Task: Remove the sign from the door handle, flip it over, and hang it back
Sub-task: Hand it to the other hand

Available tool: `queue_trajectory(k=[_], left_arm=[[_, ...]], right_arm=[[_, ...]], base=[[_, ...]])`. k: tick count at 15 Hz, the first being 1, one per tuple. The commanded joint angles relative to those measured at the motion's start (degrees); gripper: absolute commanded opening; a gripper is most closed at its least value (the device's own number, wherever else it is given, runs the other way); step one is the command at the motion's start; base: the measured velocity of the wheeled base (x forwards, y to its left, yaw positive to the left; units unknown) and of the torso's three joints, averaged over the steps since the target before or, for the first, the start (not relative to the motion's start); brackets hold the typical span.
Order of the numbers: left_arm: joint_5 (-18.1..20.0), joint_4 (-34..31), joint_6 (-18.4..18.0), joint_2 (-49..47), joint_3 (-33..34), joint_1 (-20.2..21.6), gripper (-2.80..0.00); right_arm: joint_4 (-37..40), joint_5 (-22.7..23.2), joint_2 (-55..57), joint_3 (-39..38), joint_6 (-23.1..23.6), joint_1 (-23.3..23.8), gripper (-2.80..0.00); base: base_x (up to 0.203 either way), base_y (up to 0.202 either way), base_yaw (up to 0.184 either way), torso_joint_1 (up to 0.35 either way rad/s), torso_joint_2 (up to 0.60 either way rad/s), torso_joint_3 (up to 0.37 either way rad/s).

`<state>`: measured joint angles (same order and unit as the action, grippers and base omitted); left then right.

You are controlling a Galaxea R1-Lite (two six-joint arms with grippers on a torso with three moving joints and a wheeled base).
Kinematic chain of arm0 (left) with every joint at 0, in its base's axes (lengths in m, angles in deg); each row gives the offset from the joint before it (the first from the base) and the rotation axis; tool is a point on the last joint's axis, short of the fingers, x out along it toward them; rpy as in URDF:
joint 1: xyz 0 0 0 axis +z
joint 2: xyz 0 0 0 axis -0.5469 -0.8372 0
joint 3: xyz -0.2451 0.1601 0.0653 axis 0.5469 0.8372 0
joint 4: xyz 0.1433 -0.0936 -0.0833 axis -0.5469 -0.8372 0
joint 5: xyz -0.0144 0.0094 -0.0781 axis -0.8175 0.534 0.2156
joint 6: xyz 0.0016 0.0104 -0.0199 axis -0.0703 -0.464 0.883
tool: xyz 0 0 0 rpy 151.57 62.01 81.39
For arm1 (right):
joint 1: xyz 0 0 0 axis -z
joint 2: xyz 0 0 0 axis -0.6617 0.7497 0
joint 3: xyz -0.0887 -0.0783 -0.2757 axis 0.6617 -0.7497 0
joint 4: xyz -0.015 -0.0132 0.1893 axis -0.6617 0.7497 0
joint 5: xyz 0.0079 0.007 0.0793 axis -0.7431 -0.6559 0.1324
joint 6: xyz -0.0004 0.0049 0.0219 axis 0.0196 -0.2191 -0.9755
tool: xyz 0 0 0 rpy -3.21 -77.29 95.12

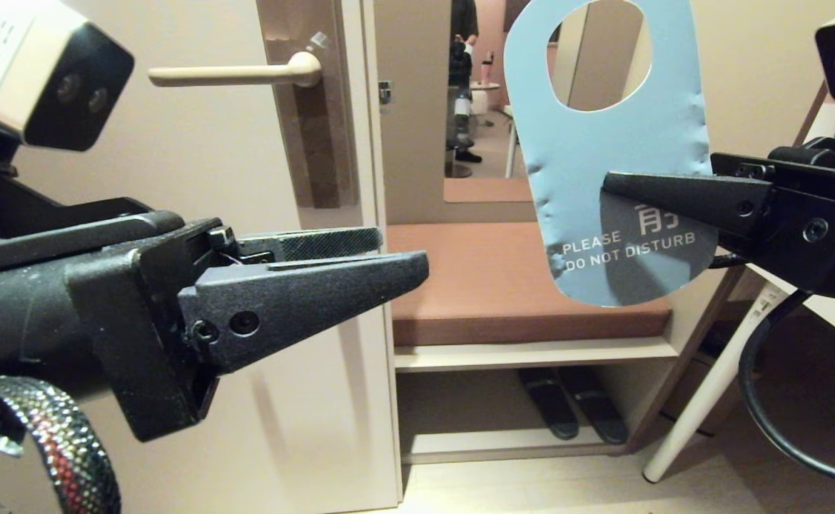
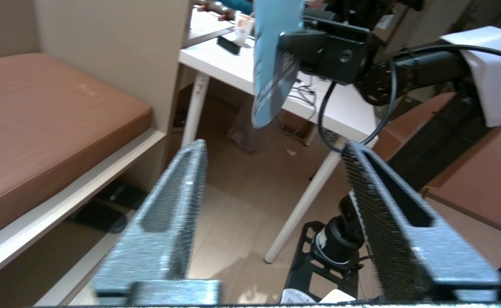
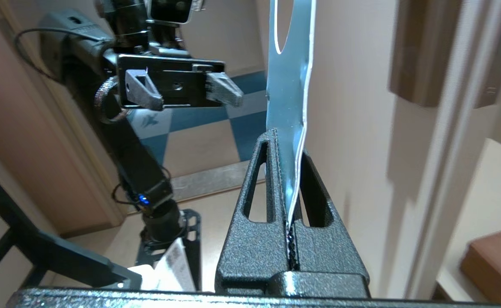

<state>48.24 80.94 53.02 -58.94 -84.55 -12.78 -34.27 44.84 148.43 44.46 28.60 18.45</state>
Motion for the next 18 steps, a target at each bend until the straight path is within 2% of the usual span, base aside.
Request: queue_trajectory(k=[1, 3, 6, 8, 14, 18], left_arm=[[0.15, 1.87, 0.1, -1.64, 0.09, -1.25, 0.0], [0.16, 2.88, -0.14, -2.83, 0.09, -2.3, 0.0], [0.24, 3.04, -1.0, -3.75, 0.26, -3.5, 0.0], [0.32, 3.04, -2.27, -4.65, 0.17, -3.9, 0.0], [1.73, 2.95, -2.62, -4.95, 0.18, -4.25, 0.0], [1.64, 2.97, -4.9, -5.5, 0.61, -4.08, 0.0]], right_arm=[[-1.06, 0.33, 0.58, 0.1, -0.19, -0.76, -2.8], [-5.5, 0.33, 2.1, 0.11, -1.61, -1.16, -2.8], [-13.53, 0.33, 4.23, 0.23, -7.29, -1.26, -2.8], [-16.6, 0.32, 4.93, -0.54, -9.64, -3.14, -2.8], [-18.3, 0.24, 6.36, -1.69, -9.75, -8.6, -2.8], [-18.3, -0.2, 6.77, -1.83, -9.66, -10.29, -2.8]], base=[[0.0, 0.0, 0.0, 0.0, 0.0, 0.0], [0.0, 0.0, 0.0, 0.0, 0.0, 0.0], [0.0, 0.0, 0.0, 0.0, 0.0, 0.0], [0.0, 0.0, 0.0, 0.0, 0.0, 0.0], [0.0, 0.0, 0.0, 0.0, 0.0, 0.0], [0.0, 0.0, 0.0, 0.0, 0.0, 0.0]])
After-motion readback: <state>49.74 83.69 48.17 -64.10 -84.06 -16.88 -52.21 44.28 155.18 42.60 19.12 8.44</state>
